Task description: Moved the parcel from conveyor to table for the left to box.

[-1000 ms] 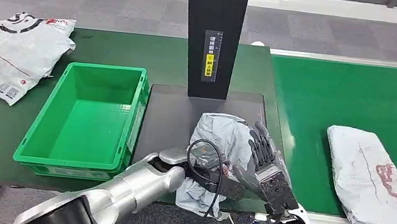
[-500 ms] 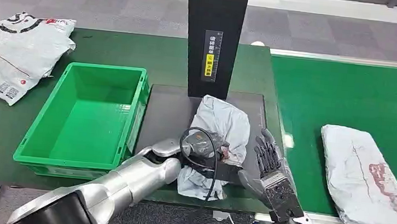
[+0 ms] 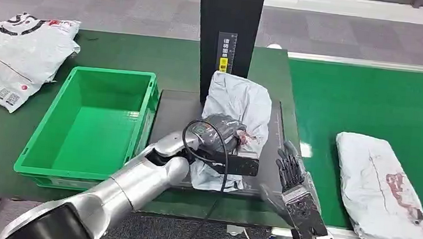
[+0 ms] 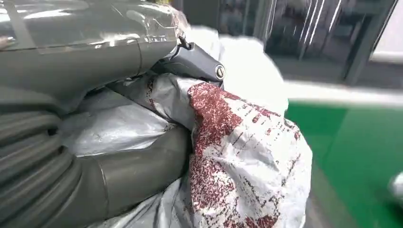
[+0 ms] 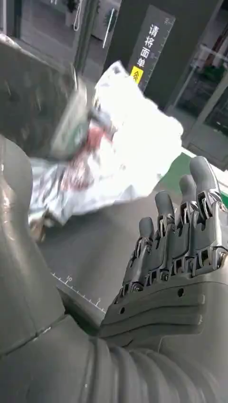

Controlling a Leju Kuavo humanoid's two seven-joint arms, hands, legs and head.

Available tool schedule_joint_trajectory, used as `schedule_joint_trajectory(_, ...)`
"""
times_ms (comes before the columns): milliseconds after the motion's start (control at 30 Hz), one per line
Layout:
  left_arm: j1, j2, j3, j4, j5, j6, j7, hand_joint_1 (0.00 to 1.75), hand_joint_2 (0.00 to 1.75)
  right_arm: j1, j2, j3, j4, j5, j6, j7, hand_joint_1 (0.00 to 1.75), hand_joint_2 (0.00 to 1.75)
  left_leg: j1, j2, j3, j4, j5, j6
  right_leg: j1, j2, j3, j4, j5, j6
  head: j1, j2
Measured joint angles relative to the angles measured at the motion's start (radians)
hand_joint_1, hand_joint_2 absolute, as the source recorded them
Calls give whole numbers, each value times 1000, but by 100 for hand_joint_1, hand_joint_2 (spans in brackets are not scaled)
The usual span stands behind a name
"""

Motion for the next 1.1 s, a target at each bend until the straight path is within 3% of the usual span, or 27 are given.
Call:
schedule_joint_trajectory(433, 145, 73, 211, -545, -173, -23, 42, 175, 175, 48, 20, -86, -36, 13, -2, -10, 0, 175, 0, 1, 0, 0, 0, 0, 0, 1, -1, 0, 0, 0, 0, 0)
schedule_joint_trajectory(1100, 222, 108, 328, -735, -285, 29, 82, 175, 175, 49, 48, -110, -38, 24, 2, -11, 0, 175, 0, 1, 0, 0, 0, 0, 1, 1, -1, 0, -1, -1, 0, 0)
